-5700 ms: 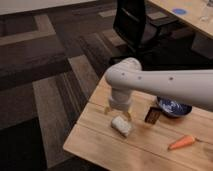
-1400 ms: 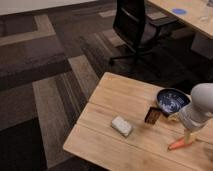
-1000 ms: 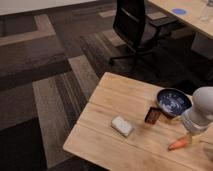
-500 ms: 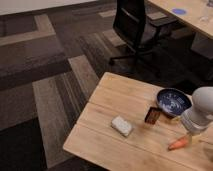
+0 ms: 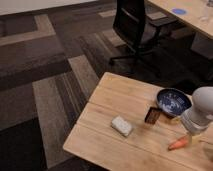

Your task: Place the pepper in the ceramic cup

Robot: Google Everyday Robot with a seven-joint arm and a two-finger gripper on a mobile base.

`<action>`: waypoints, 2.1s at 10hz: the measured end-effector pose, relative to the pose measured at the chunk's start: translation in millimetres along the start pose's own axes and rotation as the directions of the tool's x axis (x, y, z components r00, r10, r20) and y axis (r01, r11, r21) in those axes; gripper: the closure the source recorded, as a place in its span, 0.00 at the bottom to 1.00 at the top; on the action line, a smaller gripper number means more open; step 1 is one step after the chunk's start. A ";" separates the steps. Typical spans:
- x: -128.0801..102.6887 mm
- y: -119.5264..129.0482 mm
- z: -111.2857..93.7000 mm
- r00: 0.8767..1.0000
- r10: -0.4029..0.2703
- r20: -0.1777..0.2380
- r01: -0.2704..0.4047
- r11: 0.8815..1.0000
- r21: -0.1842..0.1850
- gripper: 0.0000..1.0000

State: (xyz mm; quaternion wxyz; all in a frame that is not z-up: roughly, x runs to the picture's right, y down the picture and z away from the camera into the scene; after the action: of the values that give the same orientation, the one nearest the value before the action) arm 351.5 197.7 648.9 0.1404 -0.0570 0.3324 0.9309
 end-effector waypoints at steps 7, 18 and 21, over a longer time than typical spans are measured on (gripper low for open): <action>0.0 -0.1 0.0 1.000 0.000 0.000 0.000 1.000 0.000 0.35; -36.9 -15.8 26.0 0.993 0.112 -0.032 -0.110 0.992 0.058 0.35; -36.9 -16.0 26.1 0.993 0.113 -0.033 -0.110 0.992 0.059 0.35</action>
State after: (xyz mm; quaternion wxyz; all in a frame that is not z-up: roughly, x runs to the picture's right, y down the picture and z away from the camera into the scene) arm 391.2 217.9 666.8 0.0837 -0.0510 0.3638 0.9263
